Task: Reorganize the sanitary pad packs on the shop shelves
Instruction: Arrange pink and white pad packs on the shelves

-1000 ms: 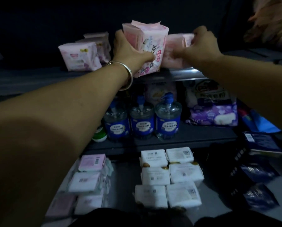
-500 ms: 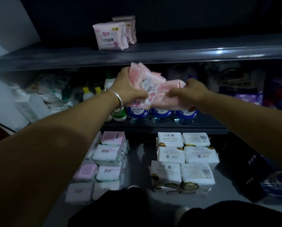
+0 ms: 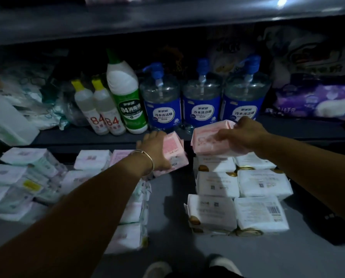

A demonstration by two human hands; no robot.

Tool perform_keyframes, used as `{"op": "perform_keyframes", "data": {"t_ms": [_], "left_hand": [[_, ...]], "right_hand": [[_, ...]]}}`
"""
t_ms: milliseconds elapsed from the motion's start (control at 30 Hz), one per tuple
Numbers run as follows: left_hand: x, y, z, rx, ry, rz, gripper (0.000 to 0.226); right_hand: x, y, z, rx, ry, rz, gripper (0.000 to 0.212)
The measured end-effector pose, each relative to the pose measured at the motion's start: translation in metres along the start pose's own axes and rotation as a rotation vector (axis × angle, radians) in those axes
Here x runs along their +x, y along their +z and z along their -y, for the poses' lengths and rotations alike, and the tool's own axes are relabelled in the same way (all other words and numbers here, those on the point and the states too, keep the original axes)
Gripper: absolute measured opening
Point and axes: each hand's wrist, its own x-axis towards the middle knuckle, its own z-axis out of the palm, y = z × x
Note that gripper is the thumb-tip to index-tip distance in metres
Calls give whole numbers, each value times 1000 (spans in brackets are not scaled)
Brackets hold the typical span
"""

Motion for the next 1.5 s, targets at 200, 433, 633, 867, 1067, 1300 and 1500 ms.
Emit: {"op": "perform_keyframes", "data": {"t_ms": [200, 433, 633, 867, 1067, 1300, 1500], "left_hand": [[23, 46, 2, 193, 113, 125, 89], [44, 93, 12, 250, 169, 135, 87], [48, 135, 23, 315, 163, 142, 66], [44, 117, 35, -30, 13, 276, 73], [16, 66, 52, -281, -87, 388, 31], [-5, 31, 72, -549, -267, 397, 22], [-4, 36, 74, -597, -260, 396, 20]], "right_hand": [[24, 26, -6, 169, 42, 147, 61], [55, 52, -19, 274, 58, 256, 49], [67, 61, -28, 304, 8, 315, 61], [61, 72, -16, 300, 22, 346, 43], [52, 96, 7, 324, 139, 358, 46], [48, 136, 12, 294, 233, 448, 24], [68, 167, -8, -162, 80, 245, 36]]}}
